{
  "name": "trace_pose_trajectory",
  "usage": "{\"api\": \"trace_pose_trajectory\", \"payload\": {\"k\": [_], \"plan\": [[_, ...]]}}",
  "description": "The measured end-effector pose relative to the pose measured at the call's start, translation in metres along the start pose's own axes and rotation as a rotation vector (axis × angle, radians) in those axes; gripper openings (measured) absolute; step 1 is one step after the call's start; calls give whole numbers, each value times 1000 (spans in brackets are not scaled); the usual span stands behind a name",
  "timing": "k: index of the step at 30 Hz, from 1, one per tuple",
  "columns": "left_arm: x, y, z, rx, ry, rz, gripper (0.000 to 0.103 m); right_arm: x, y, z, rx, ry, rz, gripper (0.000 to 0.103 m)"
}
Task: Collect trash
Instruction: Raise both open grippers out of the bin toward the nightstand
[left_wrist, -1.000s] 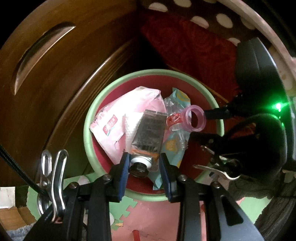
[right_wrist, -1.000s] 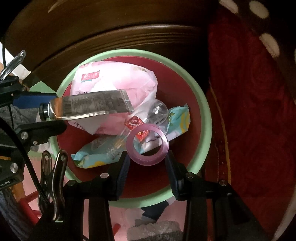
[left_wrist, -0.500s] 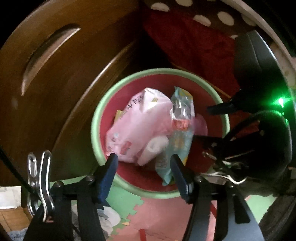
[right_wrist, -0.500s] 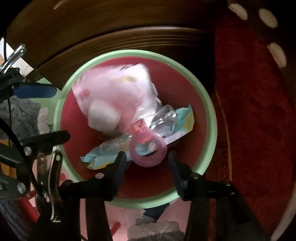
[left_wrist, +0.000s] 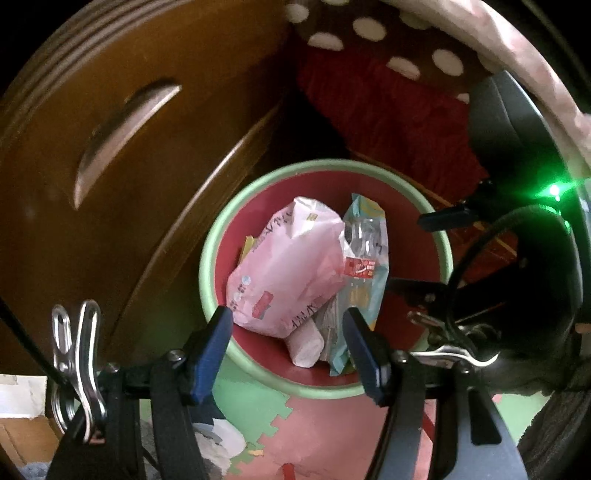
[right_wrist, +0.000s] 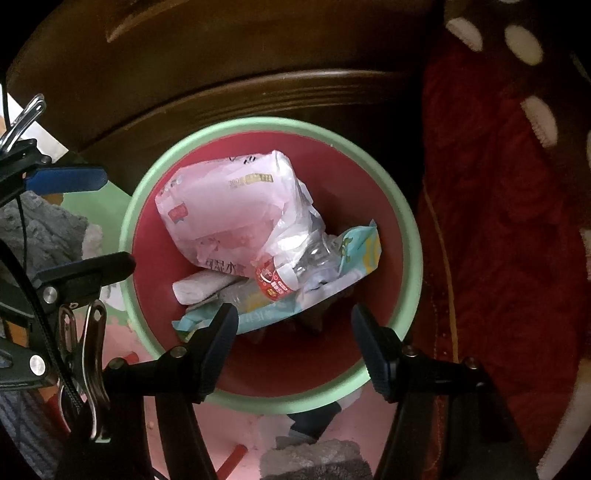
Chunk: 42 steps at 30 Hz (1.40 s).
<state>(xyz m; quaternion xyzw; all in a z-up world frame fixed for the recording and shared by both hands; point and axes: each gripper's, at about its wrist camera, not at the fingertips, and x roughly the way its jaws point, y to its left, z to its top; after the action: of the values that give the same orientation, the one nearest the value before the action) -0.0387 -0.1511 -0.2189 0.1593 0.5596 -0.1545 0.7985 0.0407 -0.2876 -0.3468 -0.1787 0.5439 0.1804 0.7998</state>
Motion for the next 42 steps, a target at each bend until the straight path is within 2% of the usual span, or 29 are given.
{"api": "trace_pose_trajectory", "payload": {"k": [9, 20, 29, 31, 36, 42], "plan": [[-33, -3, 11, 24, -86, 9, 65, -28, -8, 2, 31, -64, 13, 65], [-57, -9, 19, 39, -129, -6, 65, -61, -17, 4, 71, -143, 43, 65], [-78, -10, 23, 32, -181, 31, 65, -86, -21, 2, 80, -203, 46, 65], [-84, -10, 25, 24, -187, 67, 65, -94, -24, 2, 87, -221, 47, 65], [-102, -13, 28, 19, -216, 69, 65, -112, -27, 0, 96, -268, 48, 65], [-131, -18, 35, 32, -297, 91, 65, -130, -28, 3, 102, -329, 61, 65]]}}
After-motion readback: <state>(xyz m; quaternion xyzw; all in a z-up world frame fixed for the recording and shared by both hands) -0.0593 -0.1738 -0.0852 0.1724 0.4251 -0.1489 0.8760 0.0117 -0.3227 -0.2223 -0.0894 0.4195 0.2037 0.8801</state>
